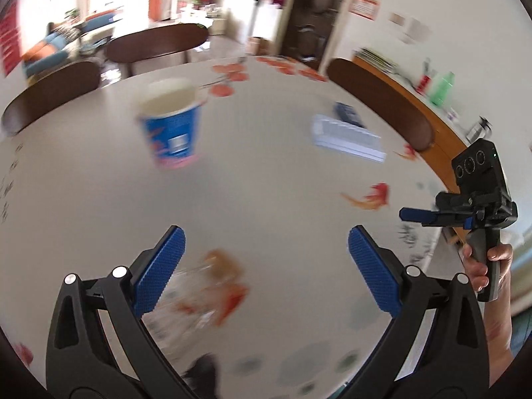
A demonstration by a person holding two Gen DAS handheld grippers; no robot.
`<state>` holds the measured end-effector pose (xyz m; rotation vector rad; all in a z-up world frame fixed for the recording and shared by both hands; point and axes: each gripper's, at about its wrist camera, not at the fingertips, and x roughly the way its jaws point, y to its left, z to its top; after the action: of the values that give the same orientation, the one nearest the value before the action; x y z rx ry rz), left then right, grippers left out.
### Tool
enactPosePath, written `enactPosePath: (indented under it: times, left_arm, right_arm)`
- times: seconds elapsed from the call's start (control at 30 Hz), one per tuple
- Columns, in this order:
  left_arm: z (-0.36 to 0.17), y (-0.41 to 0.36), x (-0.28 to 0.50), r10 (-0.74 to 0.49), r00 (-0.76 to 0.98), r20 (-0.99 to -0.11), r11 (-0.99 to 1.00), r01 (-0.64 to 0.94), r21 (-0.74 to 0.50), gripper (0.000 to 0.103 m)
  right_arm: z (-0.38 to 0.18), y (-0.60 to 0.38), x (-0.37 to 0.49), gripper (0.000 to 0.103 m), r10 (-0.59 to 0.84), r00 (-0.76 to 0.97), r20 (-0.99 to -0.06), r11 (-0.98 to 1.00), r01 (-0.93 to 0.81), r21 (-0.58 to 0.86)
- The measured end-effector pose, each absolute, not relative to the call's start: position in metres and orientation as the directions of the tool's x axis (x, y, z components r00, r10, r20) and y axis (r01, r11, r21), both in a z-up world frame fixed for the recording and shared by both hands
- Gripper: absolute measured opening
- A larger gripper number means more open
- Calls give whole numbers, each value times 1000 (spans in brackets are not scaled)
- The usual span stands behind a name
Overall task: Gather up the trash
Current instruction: 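Turn both grippers back toward the table, then grasp the white-labelled bottle with the left gripper while the right grasps the blue paper cup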
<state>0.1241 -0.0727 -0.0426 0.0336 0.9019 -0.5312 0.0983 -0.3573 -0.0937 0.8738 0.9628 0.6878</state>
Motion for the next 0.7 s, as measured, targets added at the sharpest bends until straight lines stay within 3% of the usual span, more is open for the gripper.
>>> enactPosePath:
  times: [0.37,0.7]
  left_arm:
    - [-83,14,146,-369,460,-808,906,373,-202,96]
    - [-119,24,159,-420,389,-820,876,411,-254,96]
  right_arm:
    - [-89,-266,164,89,853,330,-404,470,-151,870]
    - [-98,-235,197,89,848,304,-434,487,-121,865]
